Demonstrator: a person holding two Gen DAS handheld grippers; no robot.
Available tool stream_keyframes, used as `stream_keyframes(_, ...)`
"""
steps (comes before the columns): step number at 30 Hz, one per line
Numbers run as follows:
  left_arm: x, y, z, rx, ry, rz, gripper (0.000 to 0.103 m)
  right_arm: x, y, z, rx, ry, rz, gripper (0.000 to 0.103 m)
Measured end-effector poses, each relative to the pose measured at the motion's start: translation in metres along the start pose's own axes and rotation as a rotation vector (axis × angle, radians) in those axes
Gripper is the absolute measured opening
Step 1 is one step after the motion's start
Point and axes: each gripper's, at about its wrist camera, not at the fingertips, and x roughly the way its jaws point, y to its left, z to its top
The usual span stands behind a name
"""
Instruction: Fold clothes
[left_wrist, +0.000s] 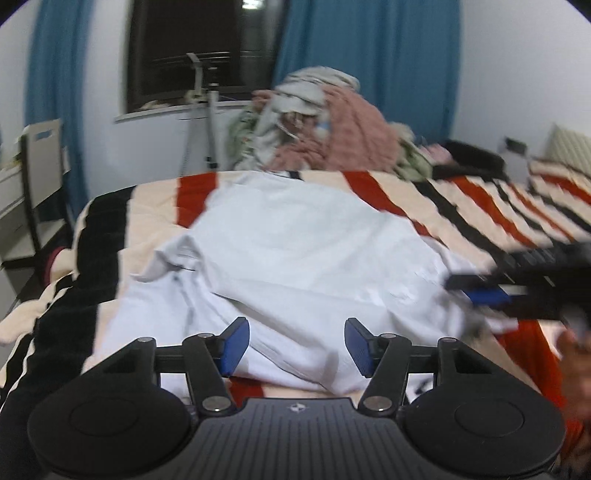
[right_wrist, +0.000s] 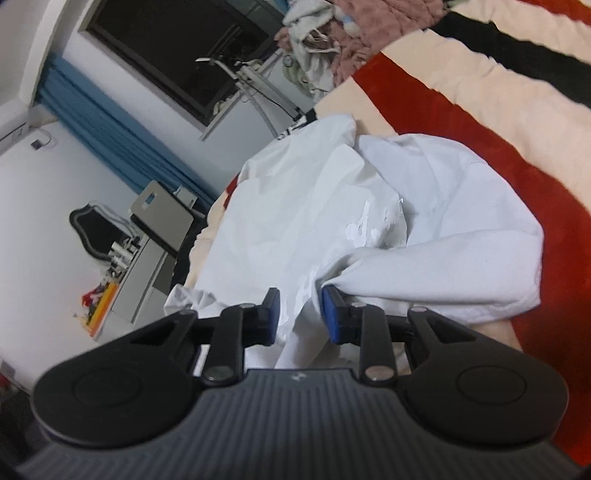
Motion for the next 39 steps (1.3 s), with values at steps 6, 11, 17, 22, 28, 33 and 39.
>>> stream_keyframes(6, 0.004, -0.022, -0.014, 0.106, 0.031, -0.009, 0.049, -0.001, -0.013, 0.002, 0.073, -0.069, -0.029, 0.029)
stream_keyframes(11, 0.01, -0.026, -0.015, 0.166, 0.047, -0.022, 0.041, -0.021, -0.006, -0.002, 0.041, -0.158, -0.055, 0.029)
stream_keyframes(17, 0.015, -0.024, -0.015, 0.188, 0.042, -0.01, 0.042, -0.034, 0.007, -0.009, -0.027, -0.178, -0.109, 0.03)
stream_keyframes(22, 0.018, -0.02, -0.015, 0.193, 0.044, 0.016, 0.042, -0.045, 0.022, -0.014, -0.11, -0.198, -0.141, 0.031)
stream_keyframes(28, 0.021, -0.021, -0.016, 0.207, 0.037, 0.041, 0.051, -0.064, 0.014, -0.012, -0.032, -0.244, -0.103, 0.071)
stream_keyframes(33, 0.033, -0.021, -0.016, 0.189, 0.051, 0.061, 0.057, -0.067, 0.009, -0.009, 0.001, -0.259, -0.14, 0.071)
stream_keyframes(39, 0.031, -0.039, -0.026, 0.331, 0.015, 0.057, 0.056, -0.058, 0.0, -0.009, 0.037, -0.22, -0.184, 0.071)
